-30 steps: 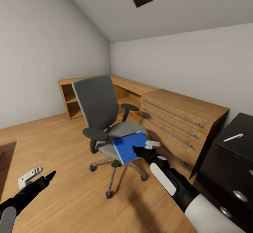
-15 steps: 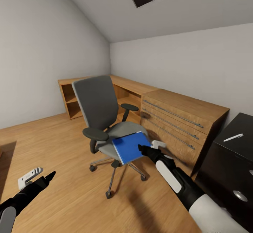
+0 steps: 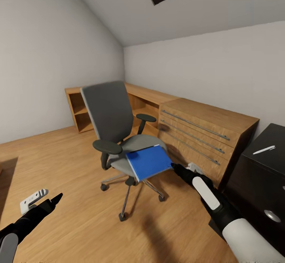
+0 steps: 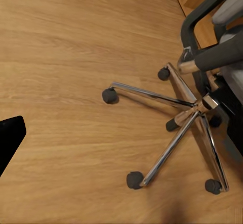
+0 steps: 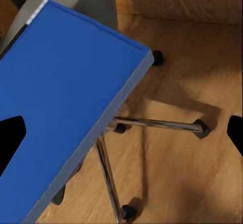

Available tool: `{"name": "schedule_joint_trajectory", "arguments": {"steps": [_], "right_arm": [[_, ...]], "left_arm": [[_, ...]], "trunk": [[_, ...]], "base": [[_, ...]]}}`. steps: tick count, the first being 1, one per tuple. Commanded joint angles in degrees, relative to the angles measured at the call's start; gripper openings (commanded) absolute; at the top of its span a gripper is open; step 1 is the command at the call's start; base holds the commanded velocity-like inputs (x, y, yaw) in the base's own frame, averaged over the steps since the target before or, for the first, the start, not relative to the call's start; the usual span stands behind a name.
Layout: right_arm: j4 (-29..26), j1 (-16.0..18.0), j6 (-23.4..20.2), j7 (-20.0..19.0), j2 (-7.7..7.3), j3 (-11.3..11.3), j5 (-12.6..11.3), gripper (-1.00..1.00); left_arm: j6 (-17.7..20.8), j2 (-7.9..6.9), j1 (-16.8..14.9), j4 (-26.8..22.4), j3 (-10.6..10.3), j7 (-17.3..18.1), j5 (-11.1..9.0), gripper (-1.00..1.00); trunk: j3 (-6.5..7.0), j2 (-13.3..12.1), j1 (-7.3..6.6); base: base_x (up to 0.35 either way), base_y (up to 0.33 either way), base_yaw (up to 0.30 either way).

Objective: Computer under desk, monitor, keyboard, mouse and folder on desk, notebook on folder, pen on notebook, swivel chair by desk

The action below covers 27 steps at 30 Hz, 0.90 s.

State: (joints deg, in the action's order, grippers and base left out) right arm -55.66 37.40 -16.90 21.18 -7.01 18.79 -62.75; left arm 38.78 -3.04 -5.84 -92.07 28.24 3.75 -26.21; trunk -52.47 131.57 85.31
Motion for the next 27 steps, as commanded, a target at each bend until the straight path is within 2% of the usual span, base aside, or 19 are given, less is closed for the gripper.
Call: {"name": "schedule_joint_trajectory", "arguments": {"steps": [1,6,11,14,15,25,26,27], "right_arm": [[0.9,0.0,0.0,0.4,-0.05,-1.1,-0.8,1.00],[5.0,0.0,0.0,0.3,0.01,-6.6,-2.0,1.00],[6.7,0.0,0.0,-1.2,-0.01,-11.8,-2.7,1.00],[7.2,0.0,-0.4,-3.8,-0.15,-14.2,-2.9,1.00],[7.5,0.0,-1.7,-6.9,-0.50,-15.6,-3.1,1.00],[7.4,0.0,-2.1,-9.4,-0.37,-15.9,-3.5,1.00],[7.4,0.0,-1.9,-9.9,-0.35,-15.9,-3.6,1.00],[7.6,0.0,-1.4,-12.9,-0.38,-16.1,-3.7,1.00]], "left_arm": [[0.3,0.02,-0.1,0.0,0.1,0.3,0.0,1.00],[0.3,0.04,-0.1,0.0,0.1,0.3,0.0,1.00],[0.3,0.05,-0.1,0.0,0.0,0.3,0.0,1.00],[0.3,0.05,-0.1,0.0,0.0,0.3,0.0,1.00],[0.3,0.05,-0.1,0.0,0.0,0.3,0.0,1.00],[0.2,0.08,-0.1,0.0,-0.3,0.3,0.0,1.00],[0.2,0.10,-0.1,0.0,-0.3,0.3,0.0,1.00],[0.2,0.11,-0.1,0.0,-0.3,0.3,0.0,1.00]], "trunk": [[-0.24,0.4,0.21],[-1.14,2.4,1.31],[-2.04,4.5,2.41],[-2.58,5.7,3.07],[-2.76,6.1,3.29],[-4.55,10.1,5.49],[-4.73,10.5,5.71],[-4.91,10.9,5.92]], "base": [[0.000,0.000,0.000],[0.000,0.000,0.000],[0.000,0.000,0.000],[0.000,0.000,0.000],[0.000,0.000,0.000],[0.000,0.000,0.000],[0.000,0.000,0.000],[0.000,0.000,0.000]]}}
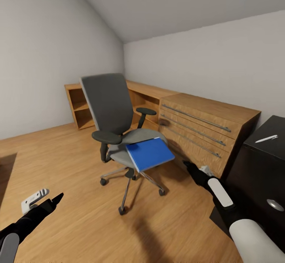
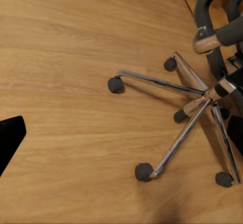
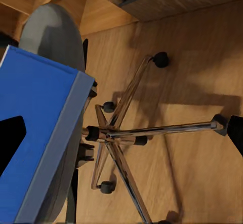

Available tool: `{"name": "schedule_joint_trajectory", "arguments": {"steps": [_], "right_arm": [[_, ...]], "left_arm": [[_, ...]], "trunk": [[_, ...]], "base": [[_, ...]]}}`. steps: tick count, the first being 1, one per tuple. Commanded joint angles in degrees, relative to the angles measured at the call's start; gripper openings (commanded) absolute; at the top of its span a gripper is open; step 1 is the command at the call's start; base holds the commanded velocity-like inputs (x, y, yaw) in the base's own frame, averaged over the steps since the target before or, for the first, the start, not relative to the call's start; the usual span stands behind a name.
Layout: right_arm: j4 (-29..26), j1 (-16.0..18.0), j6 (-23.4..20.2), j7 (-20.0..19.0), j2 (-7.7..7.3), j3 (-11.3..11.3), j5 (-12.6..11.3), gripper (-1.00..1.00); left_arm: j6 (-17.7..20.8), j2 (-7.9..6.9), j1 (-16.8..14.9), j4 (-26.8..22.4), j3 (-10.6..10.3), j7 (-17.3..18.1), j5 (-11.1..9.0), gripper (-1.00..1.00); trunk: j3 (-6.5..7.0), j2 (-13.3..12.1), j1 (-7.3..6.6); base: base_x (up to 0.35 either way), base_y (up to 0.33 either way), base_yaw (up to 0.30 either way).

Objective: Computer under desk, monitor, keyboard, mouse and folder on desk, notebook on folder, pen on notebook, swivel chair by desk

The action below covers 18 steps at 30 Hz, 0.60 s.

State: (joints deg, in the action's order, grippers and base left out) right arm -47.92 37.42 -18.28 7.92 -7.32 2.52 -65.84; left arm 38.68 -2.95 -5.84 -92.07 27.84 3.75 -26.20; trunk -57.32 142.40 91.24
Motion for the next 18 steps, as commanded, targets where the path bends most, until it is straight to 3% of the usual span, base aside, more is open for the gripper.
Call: {"name": "schedule_joint_trajectory", "arguments": {"steps": [1,5,7,11,14,18], "right_arm": [[0.1,0.0,0.2,-1.5,-0.10,0.1,-0.6,1.00],[2.7,0.0,0.6,-10.3,-0.24,-0.2,-1.2,1.00],[6.3,0.0,0.7,-19.5,-0.30,-1.1,-3.2,1.00],[10.0,0.0,0.6,-26.3,-0.39,-2.3,-5.0,1.00],[10.9,0.0,0.5,-27.7,-0.59,-5.2,-5.5,1.00],[11.1,0.0,0.5,-28.3,-0.68,-6.7,-5.6,1.00]], "left_arm": [[0.3,0.02,0.0,0.0,0.1,0.3,0.0,1.00],[0.3,0.04,0.0,0.0,0.0,0.3,0.0,1.00],[0.3,0.04,0.0,0.0,0.0,0.3,0.0,1.00],[0.3,0.04,0.0,0.0,-0.1,0.3,0.0,1.00],[0.3,0.05,0.0,0.0,-0.1,0.3,0.0,1.00],[0.3,0.05,0.0,0.0,-0.1,0.3,0.0,1.00]], "trunk": [[-0.24,0.4,0.21],[-1.09,0.9,0.51],[-1.53,0.9,0.56],[-2.42,1.0,0.66],[-3.08,1.0,0.74],[-3.97,1.1,0.85]], "base": [[0.000,0.000,0.000],[0.000,0.000,0.000],[0.000,0.000,0.000],[0.000,0.000,0.000],[0.000,0.000,0.000],[0.000,0.000,0.000]]}}
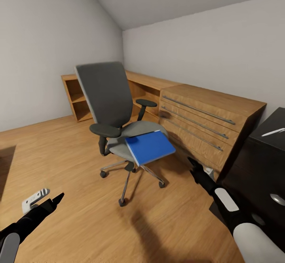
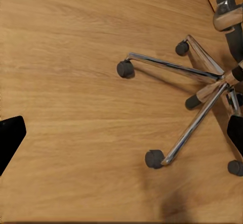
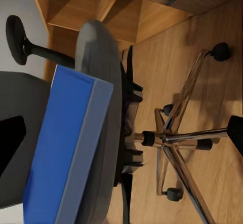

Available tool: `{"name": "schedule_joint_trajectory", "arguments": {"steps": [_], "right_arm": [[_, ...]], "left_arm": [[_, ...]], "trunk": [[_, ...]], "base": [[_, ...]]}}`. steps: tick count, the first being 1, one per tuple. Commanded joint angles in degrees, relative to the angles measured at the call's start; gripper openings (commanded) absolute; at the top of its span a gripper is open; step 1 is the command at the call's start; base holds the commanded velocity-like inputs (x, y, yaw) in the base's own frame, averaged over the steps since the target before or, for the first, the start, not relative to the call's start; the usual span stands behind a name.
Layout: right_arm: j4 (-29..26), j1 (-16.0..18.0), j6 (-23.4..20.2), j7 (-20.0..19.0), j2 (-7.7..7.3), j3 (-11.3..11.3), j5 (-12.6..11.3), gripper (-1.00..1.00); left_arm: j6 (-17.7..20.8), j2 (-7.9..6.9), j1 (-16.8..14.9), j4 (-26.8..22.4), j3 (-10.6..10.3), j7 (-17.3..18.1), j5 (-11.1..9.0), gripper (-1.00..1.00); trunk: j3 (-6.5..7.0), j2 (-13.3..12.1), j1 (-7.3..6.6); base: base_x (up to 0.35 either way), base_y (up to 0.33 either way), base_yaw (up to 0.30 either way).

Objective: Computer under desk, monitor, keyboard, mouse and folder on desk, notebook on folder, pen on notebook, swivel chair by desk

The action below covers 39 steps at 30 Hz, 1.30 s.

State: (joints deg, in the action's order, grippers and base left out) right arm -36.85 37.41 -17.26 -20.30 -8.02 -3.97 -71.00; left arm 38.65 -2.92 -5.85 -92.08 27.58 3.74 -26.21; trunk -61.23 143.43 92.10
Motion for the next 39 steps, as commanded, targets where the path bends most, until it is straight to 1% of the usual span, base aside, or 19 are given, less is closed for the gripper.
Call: {"name": "schedule_joint_trajectory", "arguments": {"steps": [1,7,22,23,29,32,33,36,37,39], "right_arm": [[0.0,0.0,-0.5,-0.2,0.02,-0.4,-0.5,1.00],[0.1,0.0,-0.5,-1.8,0.02,-1.0,-0.4,1.00],[-0.1,0.0,-0.3,-3.1,0.08,-1.0,-0.1,1.00],[-0.2,0.0,-0.3,-4.9,0.10,-0.9,-0.1,1.00],[-0.2,0.0,-0.7,-7.0,0.10,-0.8,-0.2,1.00],[-0.2,0.0,-2.6,-7.7,0.10,-0.7,-0.3,1.00],[-0.2,0.0,-4.9,-7.8,0.10,-0.8,-0.4,1.00],[-0.2,0.0,-8.8,-7.9,0.15,-0.8,-0.5,1.00],[-0.3,0.0,-11.5,-8.0,0.17,-0.9,-0.6,1.00],[-0.3,0.0,-12.2,-8.0,0.21,-0.9,-0.6,1.00]], "left_arm": [[0.4,0.01,0.0,0.0,0.1,0.3,0.0,1.00],[0.3,0.01,0.0,0.0,0.2,0.3,0.0,1.00],[0.3,0.05,0.0,0.0,0.1,0.3,0.0,1.00],[0.3,0.03,0.0,0.0,0.1,0.3,0.0,1.00],[0.4,0.02,0.0,0.0,0.2,0.3,0.0,1.00],[0.4,0.02,0.0,0.0,0.2,0.4,0.0,1.00],[0.4,0.02,0.0,0.1,0.3,0.4,0.0,1.00],[0.4,0.02,0.0,0.1,0.3,0.4,0.0,1.00],[0.4,0.01,0.0,0.1,0.3,0.4,0.0,1.00],[0.4,0.01,0.0,0.1,0.3,0.4,0.0,1.00]], "trunk": [[-0.28,0.0,0.01],[-1.61,0.1,0.16],[-4.93,0.3,0.55],[-4.93,0.3,0.55],[-4.93,0.3,0.55],[-4.93,0.3,0.55],[-4.93,0.3,0.55],[-4.93,0.3,0.55],[-4.93,0.3,0.55],[-4.93,0.3,0.55]], "base": [[0.000,0.000,0.000],[0.000,0.000,0.000],[0.000,0.000,0.000],[0.000,0.000,0.000],[0.000,0.000,0.000],[0.000,0.000,0.000],[0.000,0.000,0.000],[0.000,0.000,0.000],[0.000,0.000,0.000],[0.000,0.000,0.000]]}}
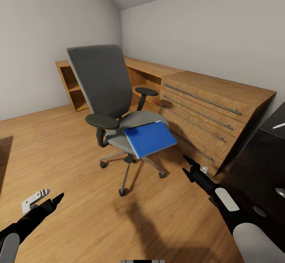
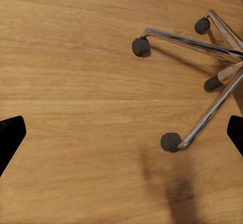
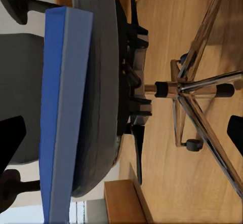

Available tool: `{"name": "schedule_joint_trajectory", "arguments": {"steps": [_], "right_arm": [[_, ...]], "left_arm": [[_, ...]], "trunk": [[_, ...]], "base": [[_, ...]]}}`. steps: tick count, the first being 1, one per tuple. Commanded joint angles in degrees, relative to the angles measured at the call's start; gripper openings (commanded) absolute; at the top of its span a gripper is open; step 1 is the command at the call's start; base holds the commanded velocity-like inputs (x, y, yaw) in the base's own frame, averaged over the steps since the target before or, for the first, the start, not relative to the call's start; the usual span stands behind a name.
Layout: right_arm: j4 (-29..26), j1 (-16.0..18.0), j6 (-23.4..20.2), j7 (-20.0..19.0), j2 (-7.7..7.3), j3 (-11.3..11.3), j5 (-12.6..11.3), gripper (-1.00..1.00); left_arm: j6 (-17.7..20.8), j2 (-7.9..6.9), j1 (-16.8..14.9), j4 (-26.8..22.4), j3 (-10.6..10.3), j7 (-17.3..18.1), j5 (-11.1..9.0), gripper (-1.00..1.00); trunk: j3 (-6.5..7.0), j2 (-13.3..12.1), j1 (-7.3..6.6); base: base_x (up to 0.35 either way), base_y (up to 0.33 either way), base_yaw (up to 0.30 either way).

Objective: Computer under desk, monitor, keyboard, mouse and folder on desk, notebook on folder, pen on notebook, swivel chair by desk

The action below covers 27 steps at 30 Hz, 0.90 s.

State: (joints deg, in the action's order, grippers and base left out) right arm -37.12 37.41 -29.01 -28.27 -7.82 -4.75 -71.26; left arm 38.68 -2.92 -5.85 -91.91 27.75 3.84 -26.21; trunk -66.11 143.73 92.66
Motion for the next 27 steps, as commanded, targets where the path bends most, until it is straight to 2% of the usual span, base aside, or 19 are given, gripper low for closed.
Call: {"name": "schedule_joint_trajectory", "arguments": {"steps": [1,10,27], "right_arm": [[0.0,0.0,-0.7,0.0,0.03,-0.2,-0.3,1.00],[0.0,0.0,-1.6,0.0,0.16,-0.4,-0.4,1.00],[0.0,0.0,-1.6,0.1,0.23,-0.4,-0.3,1.00]], "left_arm": [[0.3,0.01,0.0,0.0,0.1,0.3,0.0,1.00],[0.3,0.01,0.0,0.0,0.1,0.3,0.0,1.00],[0.2,0.02,0.0,0.1,0.1,0.3,0.1,1.00]], "trunk": [[-0.05,0.0,-0.01],[-0.05,0.0,-0.01],[-0.05,0.0,-0.01]], "base": [[0.000,0.000,0.000],[0.008,0.000,0.000],[0.141,0.000,0.000]]}}
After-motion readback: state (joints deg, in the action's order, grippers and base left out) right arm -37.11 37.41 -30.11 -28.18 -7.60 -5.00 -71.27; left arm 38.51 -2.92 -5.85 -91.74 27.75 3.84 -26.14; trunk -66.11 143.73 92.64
